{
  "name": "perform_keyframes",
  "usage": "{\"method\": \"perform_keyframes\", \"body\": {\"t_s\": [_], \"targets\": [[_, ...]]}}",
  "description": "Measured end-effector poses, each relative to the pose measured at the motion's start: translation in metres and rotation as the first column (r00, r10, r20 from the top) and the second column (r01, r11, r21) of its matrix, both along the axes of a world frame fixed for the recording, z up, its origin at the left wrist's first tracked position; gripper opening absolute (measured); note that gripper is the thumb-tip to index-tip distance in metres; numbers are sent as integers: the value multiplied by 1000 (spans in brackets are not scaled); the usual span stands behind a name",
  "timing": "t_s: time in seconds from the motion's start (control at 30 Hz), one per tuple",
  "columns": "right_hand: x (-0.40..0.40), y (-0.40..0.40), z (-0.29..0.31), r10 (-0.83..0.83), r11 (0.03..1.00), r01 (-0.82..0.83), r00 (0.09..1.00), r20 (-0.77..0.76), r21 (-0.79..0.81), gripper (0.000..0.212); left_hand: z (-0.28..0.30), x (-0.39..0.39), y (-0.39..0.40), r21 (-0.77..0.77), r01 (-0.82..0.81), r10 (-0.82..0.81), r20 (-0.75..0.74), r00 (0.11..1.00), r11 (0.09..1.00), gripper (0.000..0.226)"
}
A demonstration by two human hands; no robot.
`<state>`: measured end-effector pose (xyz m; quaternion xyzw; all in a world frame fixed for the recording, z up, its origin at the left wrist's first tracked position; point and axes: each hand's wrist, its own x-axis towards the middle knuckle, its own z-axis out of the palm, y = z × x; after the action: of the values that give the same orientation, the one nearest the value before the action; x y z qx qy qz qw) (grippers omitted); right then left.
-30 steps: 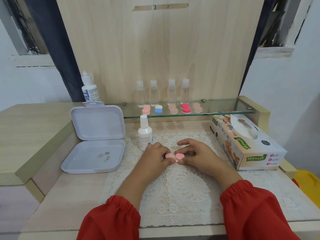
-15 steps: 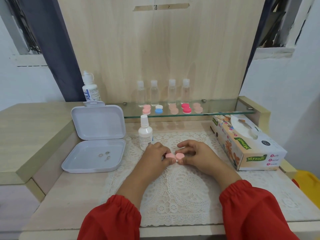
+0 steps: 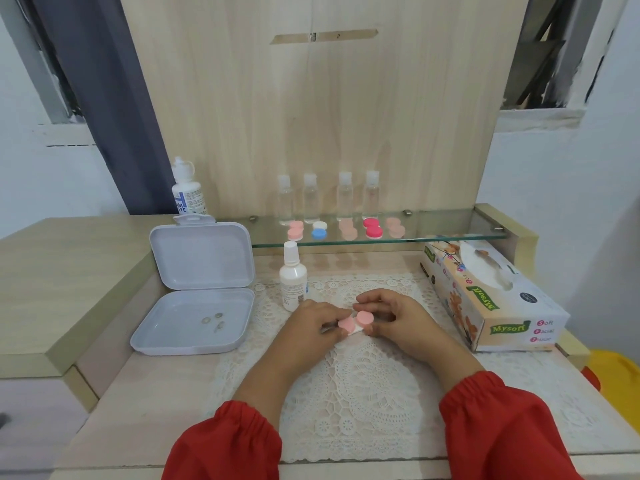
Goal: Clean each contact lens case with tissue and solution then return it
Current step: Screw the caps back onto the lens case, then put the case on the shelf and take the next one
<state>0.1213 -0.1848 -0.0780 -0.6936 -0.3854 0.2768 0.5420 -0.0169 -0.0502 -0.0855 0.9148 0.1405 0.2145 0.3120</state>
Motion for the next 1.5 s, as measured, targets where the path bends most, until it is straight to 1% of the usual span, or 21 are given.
{"method": "perform_keyframes", "body": {"t_s": [0.07, 0.17, 0.27, 0.33, 0.43, 0.53, 0.6, 0.67, 0.73, 0.83, 0.93, 1.0, 1.03, 1.1, 1.13, 1.17, 1.2, 1.23, 1.3, 1.37, 1.5], "targets": [[1, -1, 1, -16, 1000, 16, 1000, -25, 19, 44, 1, 0, -2, 2, 18, -18, 19, 1000, 1000, 34], [4, -1, 1, -79, 994, 86, 993, -89, 67, 55, 6, 0, -6, -10, -20, 20, 52, 998, 1000, 34], [6, 0, 0, -131, 983, 153, 972, -194, 102, 54, 23, -1, -8, 30, -47, 44, 112, 993, 998, 31], [6, 1, 0, -136, 983, 158, 969, -205, 94, 51, 43, -4, -6, 52, -60, 51, 165, 985, 997, 28], [7, 3, -1, -136, 986, 149, 977, -166, 72, 48, 83, -8, 3, 66, -116, 95, 262, 960, 991, 25], [7, 3, -2, -144, 985, 157, 977, -155, 74, 46, 119, -7, 25, 40, -256, 229, 327, 917, 966, 24], [6, 4, -2, -146, 984, 161, 976, -164, 77, 44, 133, -2, 46, 49, -379, 348, 299, 888, 924, 24], [5, 4, -3, -148, 983, 164, 974, -172, 84, 43, 138, 6, 64, 75, -476, 454, 209, 866, 876, 23], [4, 5, -3, -146, 982, 165, 973, -178, 94, 43, 136, 15, 75, 123, -519, 512, 85, 855, 846, 22], [4, 6, -4, -157, 980, 173, 975, -158, 97, 40, 133, 29, 80, 221, -524, 554, -104, 826, 823, 18], [0, 5, -2, -234, 965, 231, 972, 12, 120, 31, 137, 38, 82, 311, -526, 601, -236, 764, 791, 9], [-4, 6, 5, -341, 935, 305, 914, 222, 180, 29, 137, 43, 85, 361, -524, 624, -268, 734, 772, 12], [-5, 7, 10, -405, 910, 336, 846, 346, 245, 28, 137, 45, 86, 384, -517, 629, -274, 727, 765, 15], [-1, 15, 22, -535, 842, 344, 639, 553, 416, 29, 136, 48, 90, 410, -502, 631, -294, 718, 761, 18], [4, 20, 28, -572, 819, 330, 536, 620, 470, 32, 136, 49, 91, 418, -496, 632, -309, 710, 761, 18], [9, 26, 35, -570, 822, 331, 467, 676, 463, 36, 137, 50, 93, 423, -494, 636, -325, 700, 760, 18], [15, 30, 41, -524, 847, 358, 436, 731, 393, 40, 137, 51, 94, 425, -494, 638, -332, 694, 758, 18], [17, 34, 48, -452, 872, 400, 432, 780, 284, 44, 137, 51, 95, 424, -495, 639, -332, 693, 758, 18], [22, 41, 56, -317, 882, 463, 449, 836, 86, 49, 137, 51, 95, 424, -492, 636, -334, 695, 760, 19], [26, 47, 58, -230, 876, 482, 430, 873, -7, 49, 134, 51, 96, 445, -479, 635, -325, 701, 757, 18], [30, 54, 59, -109, 861, 497, 391, 914, -110, 49, 134, 51, 95, 487, -439, 626, -334, 705, 755, 14]]}}
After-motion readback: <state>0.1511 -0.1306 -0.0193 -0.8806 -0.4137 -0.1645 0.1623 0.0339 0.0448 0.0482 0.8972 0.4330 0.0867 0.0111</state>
